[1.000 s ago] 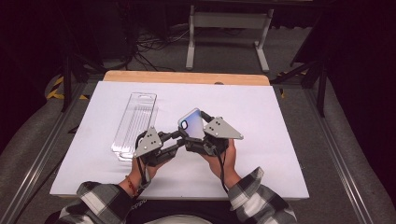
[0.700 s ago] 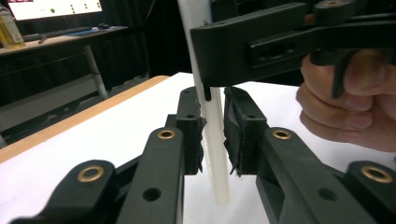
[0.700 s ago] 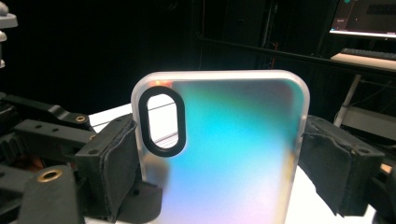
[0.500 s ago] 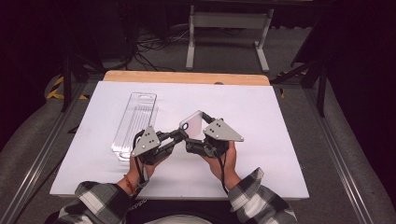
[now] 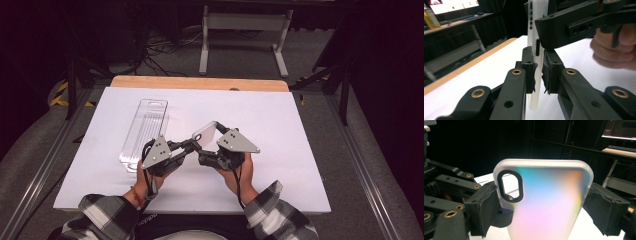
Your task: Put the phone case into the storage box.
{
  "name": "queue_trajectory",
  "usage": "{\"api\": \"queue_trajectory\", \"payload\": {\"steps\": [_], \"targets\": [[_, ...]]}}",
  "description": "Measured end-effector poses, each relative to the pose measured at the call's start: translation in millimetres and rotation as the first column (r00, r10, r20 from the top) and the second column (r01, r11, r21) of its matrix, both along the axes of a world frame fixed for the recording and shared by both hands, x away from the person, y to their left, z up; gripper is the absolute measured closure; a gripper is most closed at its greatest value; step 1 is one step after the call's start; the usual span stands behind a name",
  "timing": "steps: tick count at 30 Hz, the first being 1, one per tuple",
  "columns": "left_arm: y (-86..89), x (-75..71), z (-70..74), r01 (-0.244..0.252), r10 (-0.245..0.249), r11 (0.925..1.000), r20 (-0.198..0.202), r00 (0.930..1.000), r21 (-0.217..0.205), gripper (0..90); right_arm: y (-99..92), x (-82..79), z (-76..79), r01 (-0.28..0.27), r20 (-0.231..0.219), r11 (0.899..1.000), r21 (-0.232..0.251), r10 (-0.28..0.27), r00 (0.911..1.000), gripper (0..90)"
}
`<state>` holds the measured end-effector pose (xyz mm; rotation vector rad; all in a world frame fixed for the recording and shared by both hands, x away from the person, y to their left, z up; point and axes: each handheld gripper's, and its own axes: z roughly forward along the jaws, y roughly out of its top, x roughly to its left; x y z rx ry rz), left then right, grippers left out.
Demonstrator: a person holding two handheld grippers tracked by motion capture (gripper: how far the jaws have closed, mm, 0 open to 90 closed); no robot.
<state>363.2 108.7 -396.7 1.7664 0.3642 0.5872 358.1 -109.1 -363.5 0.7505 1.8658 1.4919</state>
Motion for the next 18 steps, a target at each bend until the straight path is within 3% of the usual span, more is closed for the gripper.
{"api": "queue_trajectory", "payload": {"steps": [11,18], "targets": [[4.6,1.6,2.6,0.059,-0.059,0.9982,-0.017,0.9981,0.011,81.4,-1.7,-1.3,-0.3,-0.020,-0.001,1.000,-0.004,0.020,0.9998,16.5],[11.6,3.6,4.5,0.061,-0.061,0.9976,-0.020,0.9980,0.033,81.5,-4.7,-3.9,0.1,-0.031,0.020,0.999,-0.023,0.031,0.9993,14.1]]}}
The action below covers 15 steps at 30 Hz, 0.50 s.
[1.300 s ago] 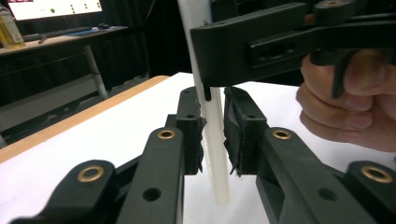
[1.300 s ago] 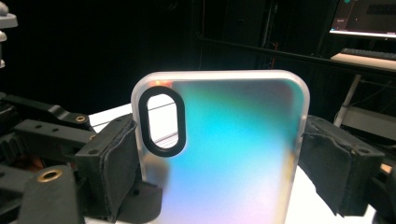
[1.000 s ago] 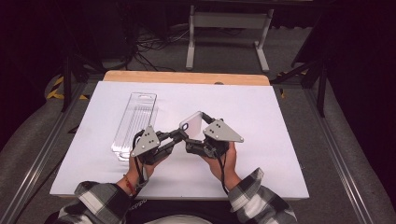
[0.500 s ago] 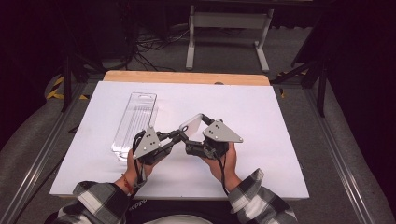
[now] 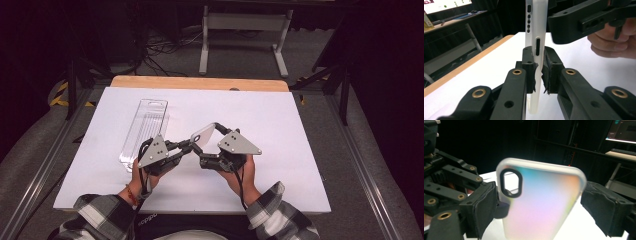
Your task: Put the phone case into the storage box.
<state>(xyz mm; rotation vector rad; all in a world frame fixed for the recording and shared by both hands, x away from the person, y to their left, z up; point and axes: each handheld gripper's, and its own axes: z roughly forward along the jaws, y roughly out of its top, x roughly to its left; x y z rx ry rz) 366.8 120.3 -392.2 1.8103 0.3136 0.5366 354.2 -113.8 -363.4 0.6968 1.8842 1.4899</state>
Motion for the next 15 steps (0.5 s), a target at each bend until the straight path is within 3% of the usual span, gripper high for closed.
{"api": "queue_trajectory", "payload": {"steps": [10,15], "targets": [[13.8,0.7,4.9,-0.008,0.008,1.0000,0.023,0.9997,0.006,81.5,-10.3,-2.9,-3.0,-0.014,-0.001,1.000,-0.028,0.014,0.9999,13.5],[19.4,0.9,7.3,-0.004,0.004,1.0000,0.022,0.9998,0.008,81.5,-17.3,-6.7,-7.6,0.013,0.028,0.996,-0.086,-0.011,0.9996,13.7]]}}
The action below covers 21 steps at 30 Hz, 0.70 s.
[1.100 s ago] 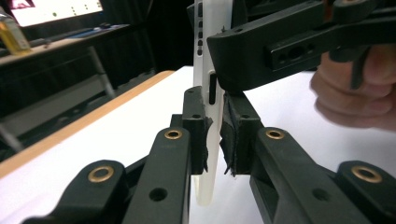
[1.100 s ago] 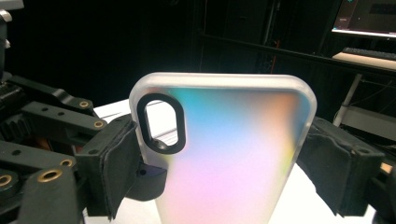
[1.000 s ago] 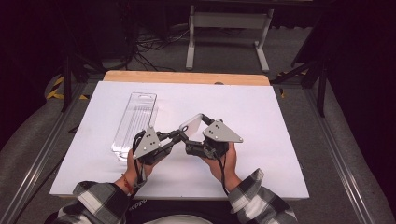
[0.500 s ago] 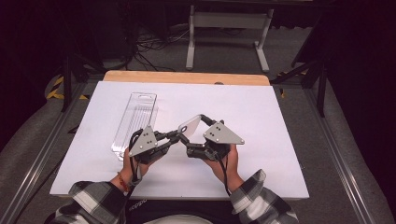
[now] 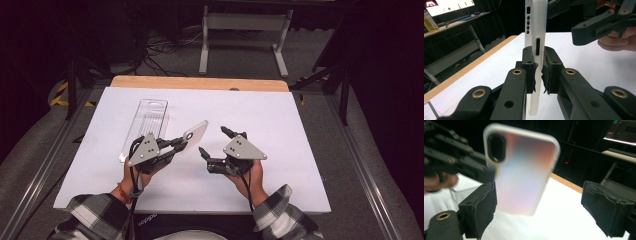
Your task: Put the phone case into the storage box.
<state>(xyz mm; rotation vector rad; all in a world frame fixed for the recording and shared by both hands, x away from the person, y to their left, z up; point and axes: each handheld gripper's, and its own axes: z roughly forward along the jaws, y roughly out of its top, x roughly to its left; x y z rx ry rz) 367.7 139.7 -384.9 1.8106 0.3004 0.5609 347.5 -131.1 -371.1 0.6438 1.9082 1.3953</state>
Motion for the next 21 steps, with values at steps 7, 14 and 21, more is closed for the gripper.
{"api": "queue_trajectory", "payload": {"steps": [7,14,21], "targets": [[5.1,0.5,2.6,0.011,-0.011,0.9999,0.003,0.9999,0.004,81.5,-10.7,-2.3,-5.6,0.016,0.016,0.998,-0.056,-0.015,0.9998,17.4],[11.3,1.6,4.7,0.006,-0.006,0.9999,-0.005,1.0000,-0.009,81.5,-22.8,-5.3,-15.5,0.045,0.019,0.994,-0.099,-0.043,0.9989,17.2],[15.7,2.7,6.3,0.002,-0.002,0.9998,0.002,1.0000,-0.018,81.5,-30.0,-10.9,-21.8,0.069,0.046,0.991,-0.111,-0.064,0.9969,16.5]]}}
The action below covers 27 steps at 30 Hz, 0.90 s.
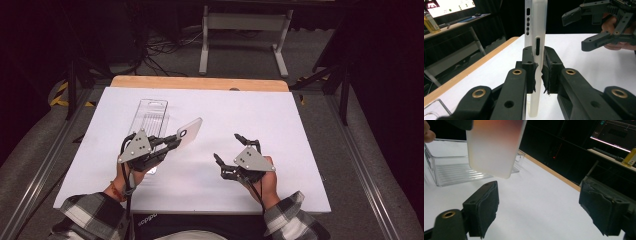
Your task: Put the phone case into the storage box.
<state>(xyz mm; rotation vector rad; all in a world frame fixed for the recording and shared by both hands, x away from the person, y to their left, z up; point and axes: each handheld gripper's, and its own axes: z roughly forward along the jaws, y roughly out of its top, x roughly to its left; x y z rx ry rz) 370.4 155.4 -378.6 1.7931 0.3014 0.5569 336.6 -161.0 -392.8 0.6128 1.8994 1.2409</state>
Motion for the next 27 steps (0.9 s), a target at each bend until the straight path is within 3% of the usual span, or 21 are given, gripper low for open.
{"api": "queue_trajectory", "payload": {"steps": [17,27], "targets": [[11.9,3.2,5.2,-0.024,0.024,0.9995,0.003,0.9997,-0.020,81.5,-25.2,-8.1,-7.9,0.057,0.004,0.998,-0.010,-0.057,0.9984,14.4],[18.6,4.8,8.5,-0.030,0.030,0.9993,0.006,0.9995,-0.021,81.5,-34.4,-7.4,-11.5,0.076,-0.029,0.997,-0.017,-0.076,0.9967,10.3]]}}
